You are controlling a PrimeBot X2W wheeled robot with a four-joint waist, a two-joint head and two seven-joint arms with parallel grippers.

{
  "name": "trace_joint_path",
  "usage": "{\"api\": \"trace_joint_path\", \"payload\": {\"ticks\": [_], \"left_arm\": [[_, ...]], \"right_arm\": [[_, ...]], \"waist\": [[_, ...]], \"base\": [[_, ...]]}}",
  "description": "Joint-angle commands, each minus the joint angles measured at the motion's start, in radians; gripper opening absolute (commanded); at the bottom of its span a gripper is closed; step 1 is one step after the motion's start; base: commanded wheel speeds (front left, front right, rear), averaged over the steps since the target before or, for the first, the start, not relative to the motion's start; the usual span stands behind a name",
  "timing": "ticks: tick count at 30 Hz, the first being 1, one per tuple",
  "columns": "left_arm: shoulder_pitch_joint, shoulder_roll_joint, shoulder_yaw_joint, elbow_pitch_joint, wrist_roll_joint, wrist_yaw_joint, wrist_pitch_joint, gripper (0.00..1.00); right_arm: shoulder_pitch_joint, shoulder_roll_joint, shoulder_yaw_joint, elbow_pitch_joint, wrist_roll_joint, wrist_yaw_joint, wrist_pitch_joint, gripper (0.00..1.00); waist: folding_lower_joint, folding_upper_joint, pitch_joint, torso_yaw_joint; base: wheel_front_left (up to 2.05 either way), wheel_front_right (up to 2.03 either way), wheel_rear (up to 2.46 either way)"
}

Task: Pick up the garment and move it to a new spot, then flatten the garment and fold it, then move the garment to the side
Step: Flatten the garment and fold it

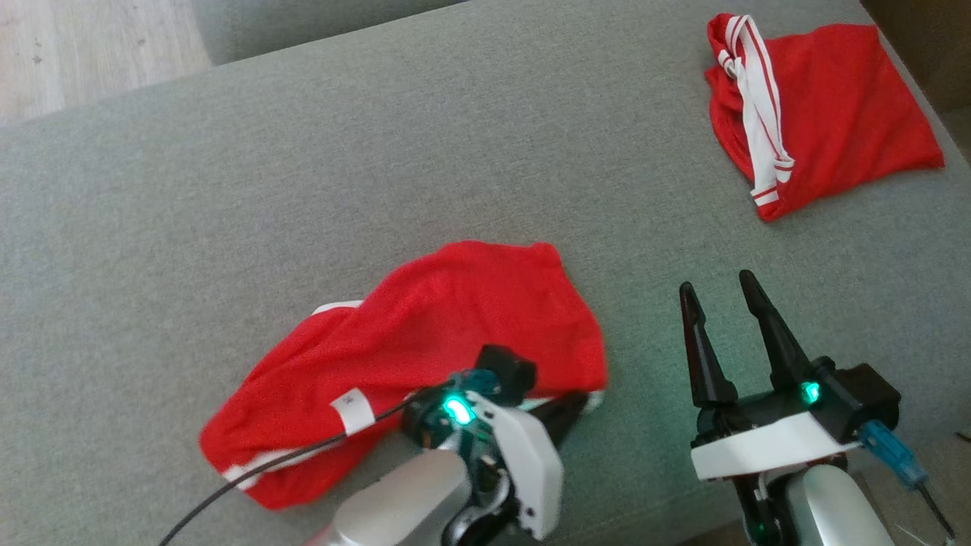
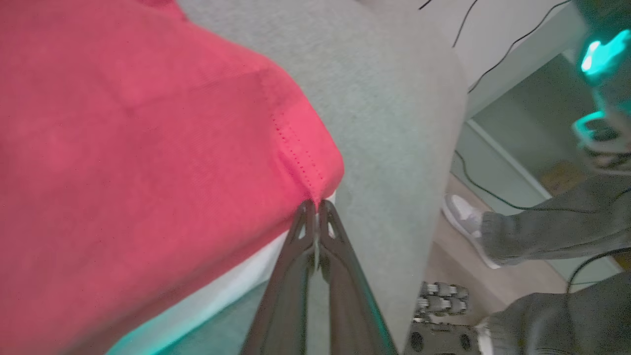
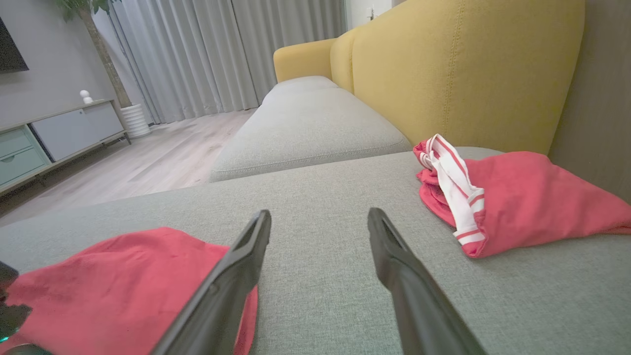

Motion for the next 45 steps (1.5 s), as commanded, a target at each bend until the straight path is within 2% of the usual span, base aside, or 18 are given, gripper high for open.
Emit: {"api": "trace_joint_path", "payload": {"ticks": [1, 4, 6, 7, 8, 9, 15, 19, 21, 25, 31, 36, 41, 45], "left_arm": [[-0.015, -0.008, 0.014, -0.062, -0.025, -0.009, 0.007, 0.0], [-0.013, -0.008, 0.004, -0.109, -0.064, -0.014, 0.021, 0.0], [-0.014, -0.008, 0.003, -0.142, -0.09, -0.003, 0.018, 0.0], [-0.016, -0.008, 0.001, -0.148, -0.092, 0.008, 0.009, 0.07], [-0.019, -0.008, -0.004, -0.148, -0.089, 0.016, 0.0, 0.44], [-0.022, -0.008, -0.01, -0.144, -0.085, 0.023, -0.008, 1.0], [-0.03, -0.008, -0.024, -0.135, -0.086, 0.045, -0.065, 1.0], [-0.044, -0.005, 0.002, -0.148, -0.057, 0.073, -0.146, 1.0], [-0.042, 0.014, 0.025, -0.17, -0.044, 0.093, -0.19, 1.0], [-0.016, 0.087, 0.077, -0.25, -0.018, 0.155, -0.27, 1.0], [0.087, 0.25, 0.17, -0.394, 0.011, 0.286, -0.369, 1.0], [0.2, 0.321, 0.234, -0.436, 0.016, 0.349, -0.425, 1.0], [0.323, 0.356, 0.306, -0.444, 0.036, 0.359, -0.445, 1.0], [0.412, 0.345, 0.408, -0.468, 0.106, 0.339, -0.446, 1.0]], "right_arm": [[-0.016, -0.006, 0.026, -0.028, 0.003, -0.001, -0.009, 1.0], [-0.016, -0.006, 0.027, -0.027, 0.004, -0.001, -0.009, 1.0], [-0.017, -0.006, 0.026, -0.026, 0.005, -0.001, -0.009, 1.0], [-0.017, -0.006, 0.026, -0.026, 0.006, -0.001, -0.009, 1.0], [-0.017, -0.006, 0.026, -0.026, 0.006, -0.001, -0.009, 1.0], [-0.018, -0.006, 0.025, -0.025, 0.005, -0.001, -0.009, 1.0], [-0.016, -0.006, 0.02, -0.023, 0.002, -0.001, -0.009, 1.0], [-0.006, -0.006, 0.01, -0.025, -0.003, -0.001, -0.009, 1.0], [0.001, -0.006, 0.006, -0.026, -0.008, -0.001, -0.009, 1.0], [0.018, -0.006, -0.011, -0.032, -0.018, -0.001, -0.009, 1.0], [0.052, -0.006, -0.066, -0.041, -0.038, -0.001, -0.009, 1.0], [0.08, -0.006, -0.122, -0.033, -0.066, -0.001, -0.009, 1.0], [0.094, -0.006, -0.165, -0.01, -0.091, -0.001, -0.009, 1.0], [0.101, -0.006, -0.196, 0.018, -0.104, -0.001, -0.009, 1.0]], "waist": [[0.0, 0.0, 0.0, -0.001], [0.0, 0.0, 0.0, -0.003], [0.0, 0.0, 0.002, -0.004], [0.0, 0.0, 0.003, -0.004], [0.0, 0.0, 0.004, -0.005], [0.0, 0.0, 0.005, -0.005], [0.0, 0.0, 0.001, -0.002], [0.0, 0.0, -0.014, 0.015], [0.0, 0.0, -0.027, 0.025], [0.0, 0.0, -0.054, 0.054], [0.0, 0.0, -0.103, 0.128], [0.0, 0.0, -0.136, 0.181], [0.0, 0.0, -0.156, 0.222], [0.0, 0.0, -0.161, 0.254]], "base": [[0.0, 0.0, 0.0], [0.0, 0.0, 0.0], [0.0, 0.0, 0.0], [0.0, 0.0, 0.0], [0.0, 0.0, 0.0], [0.0, 0.0, 0.0], [0.0, 0.0, 0.0], [0.0, 0.0, 0.0], [0.0, 0.0, 0.0], [0.0, 0.0, 0.0], [0.0, 0.0, 0.0], [0.0, 0.0, 0.0], [0.0, 0.0, 0.0], [0.0, 0.0, 0.0]]}}
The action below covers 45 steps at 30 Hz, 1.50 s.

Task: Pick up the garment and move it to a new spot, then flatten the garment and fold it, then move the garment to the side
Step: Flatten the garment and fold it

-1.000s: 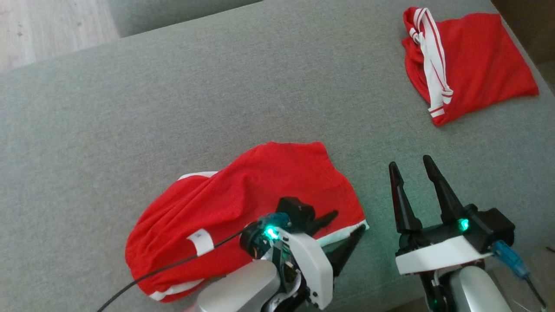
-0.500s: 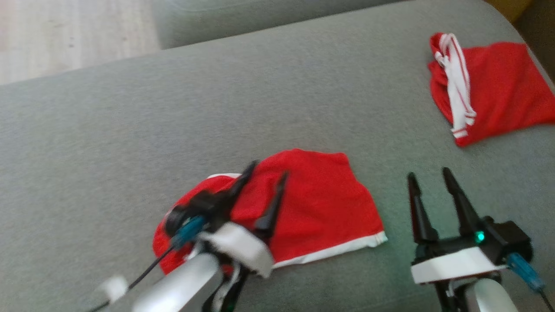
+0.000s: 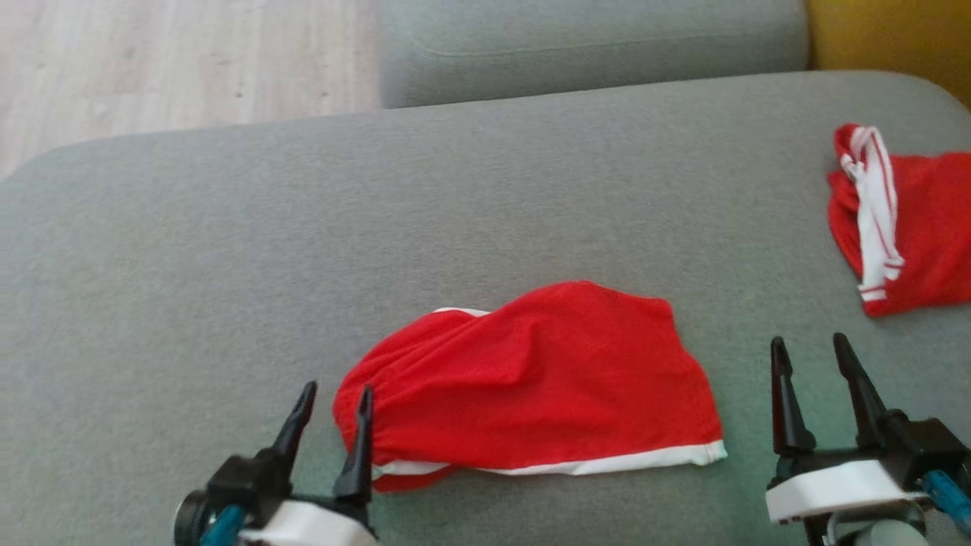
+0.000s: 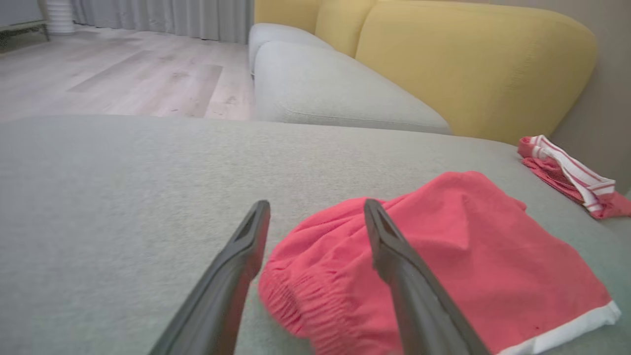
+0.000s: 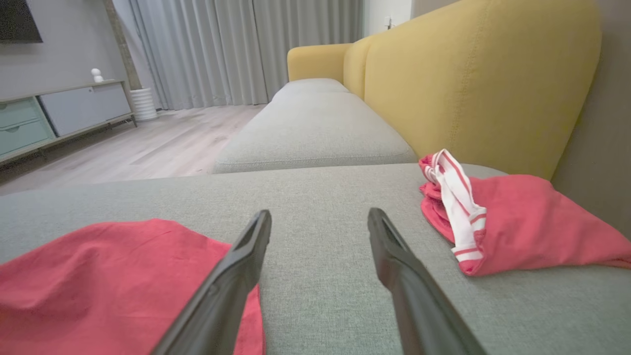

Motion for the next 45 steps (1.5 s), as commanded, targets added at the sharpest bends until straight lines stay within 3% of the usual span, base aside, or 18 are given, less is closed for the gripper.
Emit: {"api": "trace_joint_path", "payload": {"ticks": [1, 3, 8, 17, 29, 38, 45], "left_arm": [[-0.002, 0.0, 0.08, -0.036, 0.026, -0.014, -0.012, 1.0], [0.02, -0.007, 0.103, -0.035, 0.045, -0.027, -0.012, 1.0], [0.109, -0.06, 0.214, -0.002, 0.143, -0.115, -0.012, 1.0], [0.188, -0.189, 0.412, 0.079, 0.281, -0.255, -0.012, 1.0], [0.187, -0.296, 0.572, 0.118, 0.418, -0.374, -0.013, 1.0], [0.209, -0.313, 0.587, 0.125, 0.43, -0.411, -0.013, 1.0], [0.239, -0.238, 0.497, 0.103, 0.357, -0.418, 0.04, 1.0]], "right_arm": [[-0.009, -0.007, 0.009, -0.016, -0.011, -0.001, -0.009, 1.0], [-0.007, -0.007, 0.002, -0.007, -0.01, -0.001, -0.009, 1.0], [0.005, -0.007, -0.02, 0.04, -0.01, -0.001, -0.009, 1.0], [0.029, -0.007, -0.007, 0.092, 0.012, -0.001, -0.009, 1.0], [0.022, -0.007, 0.04, 0.099, 0.032, -0.001, -0.009, 1.0], [0.014, -0.007, 0.07, 0.073, 0.069, -0.001, -0.009, 1.0], [0.05, -0.03, 0.155, 0.071, 0.059, -0.001, 0.144, 1.0]], "waist": [[0.0001, 0.0, -0.006, 0.022], [0.0001, 0.0, -0.009, 0.029], [0.0001, 0.0, -0.023, 0.058], [0.0001, 0.0, -0.055, 0.075], [0.0001, 0.0, -0.067, 0.064], [0.0001, 0.0, -0.064, 0.045], [0.0001, 0.0, -0.044, 0.042]], "base": [[0.0, 0.0, 0.0], [0.0, 0.0, 0.0], [0.0, 0.0, 0.0], [0.0, 0.0, 0.0], [0.0, 0.0, 0.0], [0.0, 0.0, 0.0], [0.0, 0.0, 0.0]]}}
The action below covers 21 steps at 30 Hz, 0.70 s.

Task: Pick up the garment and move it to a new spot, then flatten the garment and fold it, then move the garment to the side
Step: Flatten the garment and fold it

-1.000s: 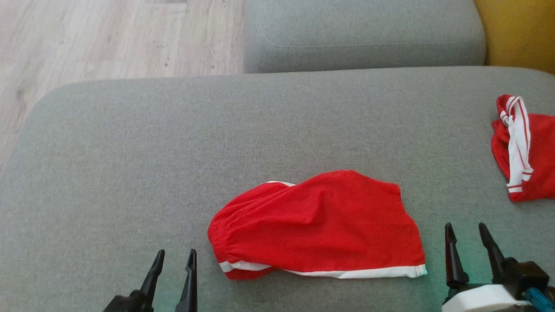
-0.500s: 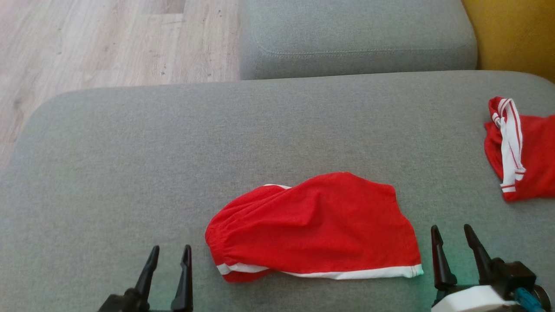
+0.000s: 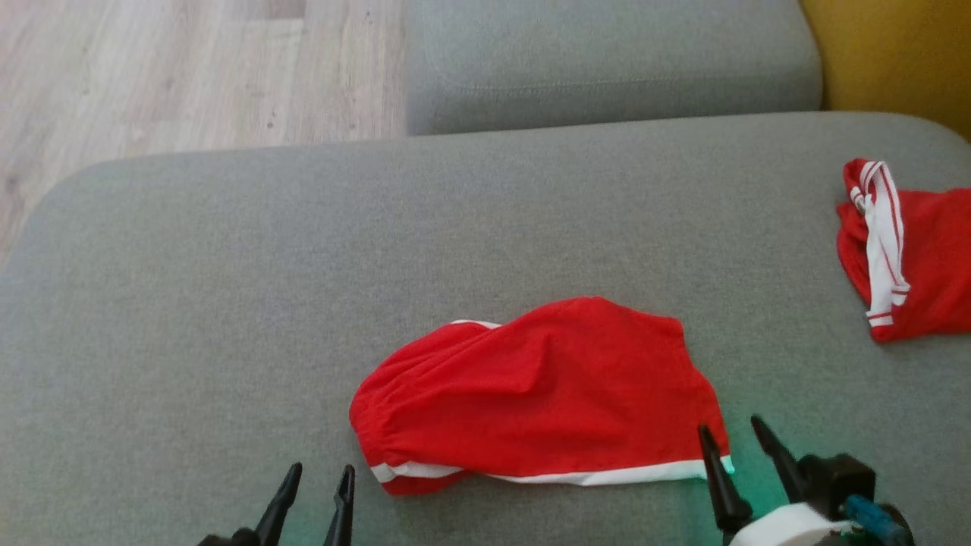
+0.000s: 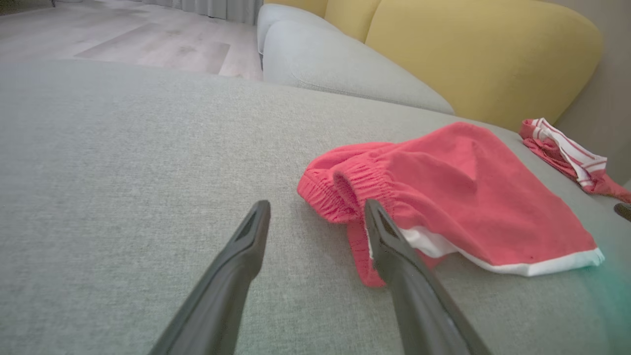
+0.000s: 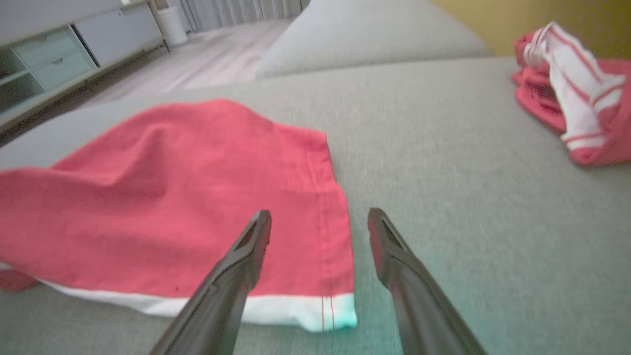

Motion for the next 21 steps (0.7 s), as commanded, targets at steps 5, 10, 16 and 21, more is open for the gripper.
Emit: {"api": "trace_joint_path", "payload": {"ticks": [5, 10, 16, 21], "left_arm": [[-0.031, 0.056, -0.057, -0.076, -0.078, -0.005, 0.064, 1.0], [-0.048, 0.089, -0.109, -0.075, -0.137, -0.006, 0.105, 1.0], [-0.073, 0.108, -0.14, -0.056, -0.173, -0.006, 0.122, 1.0], [-0.094, 0.112, -0.156, -0.04, -0.206, -0.006, 0.121, 1.0]], "right_arm": [[0.005, -0.028, 0.033, -0.03, -0.012, -0.001, 0.096, 1.0], [-0.005, -0.02, 0.039, -0.007, -0.022, -0.001, 0.14, 1.0], [-0.019, -0.014, 0.042, 0.024, -0.035, -0.001, 0.181, 1.0], [-0.029, -0.011, 0.045, 0.034, -0.039, -0.001, 0.18, 1.0]], "waist": [[0.0001, -0.0001, 0.037, 0.003], [0.0001, -0.0001, 0.056, 0.004], [0.0001, -0.0001, 0.068, 0.004], [0.0001, -0.0001, 0.072, 0.001]], "base": [[0.0, 0.0, 0.0], [0.0, 0.0, 0.0], [0.0, 0.0, 0.0], [0.0, 0.0, 0.0]]}}
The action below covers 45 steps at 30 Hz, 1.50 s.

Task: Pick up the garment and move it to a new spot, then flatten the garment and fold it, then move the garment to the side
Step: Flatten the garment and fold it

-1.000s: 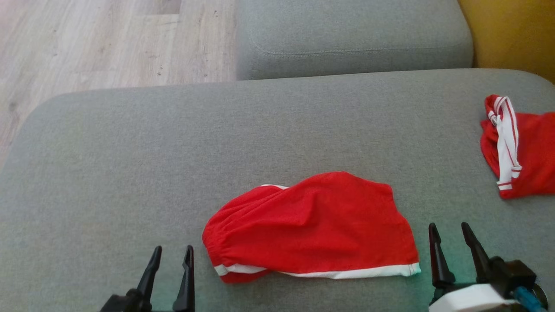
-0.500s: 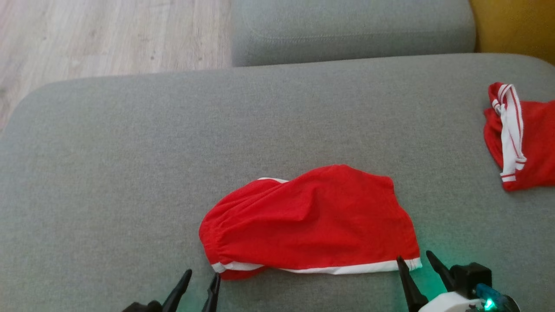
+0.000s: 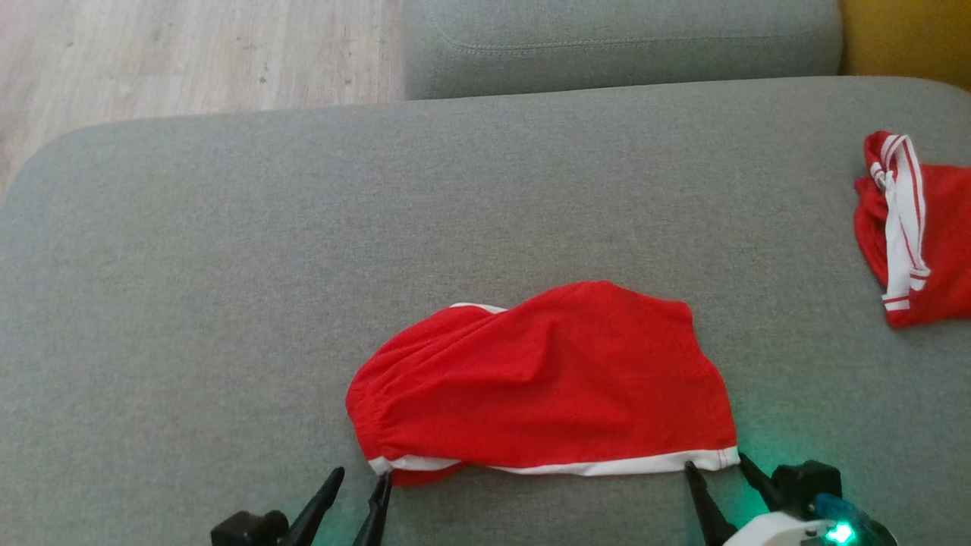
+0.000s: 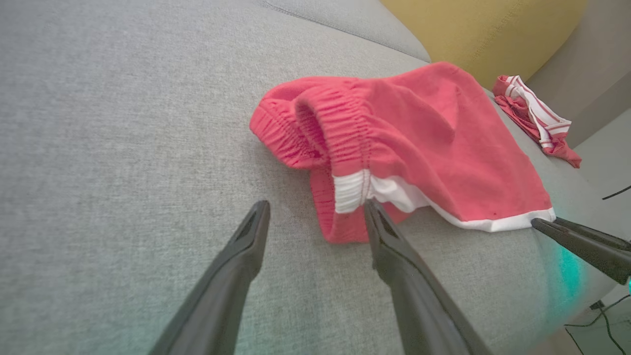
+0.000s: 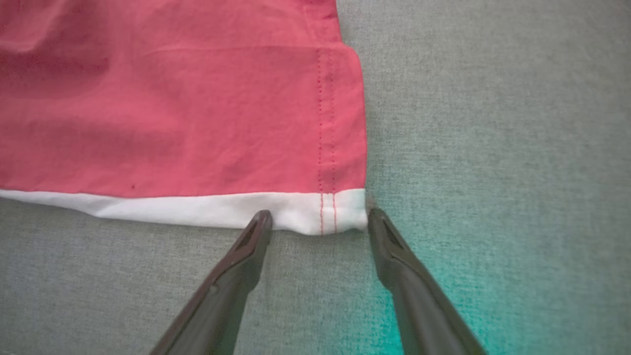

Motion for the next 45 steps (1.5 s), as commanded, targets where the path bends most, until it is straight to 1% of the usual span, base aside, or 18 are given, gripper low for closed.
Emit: {"api": "trace_joint_path", "payload": {"ticks": [1, 13, 19, 28, 29, 32, 35, 37, 38, 39, 40, 41, 42, 43, 45], "left_arm": [[-0.047, 0.011, 0.026, -0.019, -0.009, 0.002, -0.004, 1.0], [-0.103, 0.024, -0.032, 0.021, -0.085, 0.002, -0.007, 1.0], [-0.113, 0.03, -0.041, 0.043, -0.115, 0.002, -0.011, 1.0], [-0.131, 0.049, -0.078, 0.025, -0.161, 0.002, -0.027, 1.0], [-0.133, 0.052, -0.084, 0.022, -0.166, 0.002, -0.028, 0.96], [-0.137, 0.06, -0.101, 0.012, -0.185, 0.002, -0.03, 0.97], [-0.143, 0.067, -0.112, 0.009, -0.192, 0.002, -0.035, 0.89], [-0.146, 0.071, -0.12, 0.005, -0.194, 0.002, -0.039, 0.75], [-0.147, 0.072, -0.122, 0.004, -0.196, 0.002, -0.042, 0.66], [-0.147, 0.074, -0.125, 0.002, -0.197, 0.002, -0.044, 0.51], [-0.147, 0.075, -0.128, 0.001, -0.198, 0.002, -0.045, 0.49], [-0.147, 0.077, -0.13, -0.002, -0.2, 0.002, -0.044, 0.44], [-0.147, 0.079, -0.133, -0.005, -0.201, 0.002, -0.044, 0.38], [-0.147, 0.081, -0.137, -0.008, -0.204, 0.002, -0.043, 0.27], [-0.143, 0.085, -0.146, -0.017, -0.213, 0.002, -0.04, 0.11]], "right_arm": [[-0.048, -0.007, 0.029, -0.019, -0.004, -0.001, -0.005, 1.0], [-0.074, -0.004, 0.044, 0.0, 0.0, -0.001, -0.019, 1.0], [-0.082, -0.007, 0.052, 0.012, 0.004, -0.001, -0.018, 1.0], [-0.087, -0.011, 0.06, 0.022, 0.009, -0.001, -0.016, 1.0], [-0.089, -0.012, 0.061, 0.023, 0.009, -0.001, -0.016, 1.0], [-0.091, -0.012, 0.064, 0.027, 0.012, -0.001, -0.016, 1.0], [-0.092, -0.012, 0.065, 0.03, 0.014, -0.001, -0.016, 1.0], [-0.091, -0.012, 0.067, 0.033, 0.017, -0.001, -0.016, 1.0], [-0.09, -0.013, 0.07, 0.035, 0.019, -0.001, -0.016, 1.0], [-0.09, -0.013, 0.073, 0.037, 0.021, -0.001, -0.016, 1.0], [-0.09, -0.014, 0.076, 0.04, 0.024, -0.001, -0.016, 1.0], [-0.09, -0.013, 0.081, 0.043, 0.033, -0.001, -0.017, 0.97], [-0.091, -0.013, 0.089, 0.046, 0.047, -0.001, -0.019, 0.57], [-0.095, -0.012, 0.096, 0.049, 0.063, -0.001, -0.023, 0.0], [-0.102, -0.013, 0.105, 0.056, 0.092, -0.001, -0.035, 0.0]], "waist": [[-0.0001, 0.0, 0.001, -0.002], [-0.0001, 0.0, 0.022, -0.019], [-0.0001, 0.0, 0.018, -0.028], [-0.0001, 0.0, 0.011, -0.035], [-0.0001, 0.0, 0.01, -0.036], [-0.0001, 0.0, 0.007, -0.039], [-0.0001, 0.0, 0.003, -0.042], [-0.0001, 0.0, 0.0, -0.043], [-0.0001, 0.0, -0.002, -0.043], [-0.0001, 0.0, -0.005, -0.044], [-0.0001, 0.0, -0.008, -0.044], [-0.0001, 0.0, -0.011, -0.044], [-0.0001, 0.0, -0.013, -0.045], [-0.0001, 0.0, -0.015, -0.046], [-0.0001, 0.0, -0.024, -0.047]], "base": [[0.0, 0.0, 0.0], [0.0, 0.0, 0.0], [0.0, 0.0, 0.0], [0.0, 0.0, 0.0], [0.0, 0.0, 0.0], [0.0, 0.0, 0.0], [0.0, 0.0, 0.0], [0.0, 0.0, 0.0], [0.0, 0.0, 0.0], [0.0, 0.0, 0.0], [0.0, 0.0, 0.0], [0.0, 0.0, 0.0], [0.0, 0.0, 0.0], [0.0, 0.0, 0.0], [0.0, 0.0, 0.0]]}}
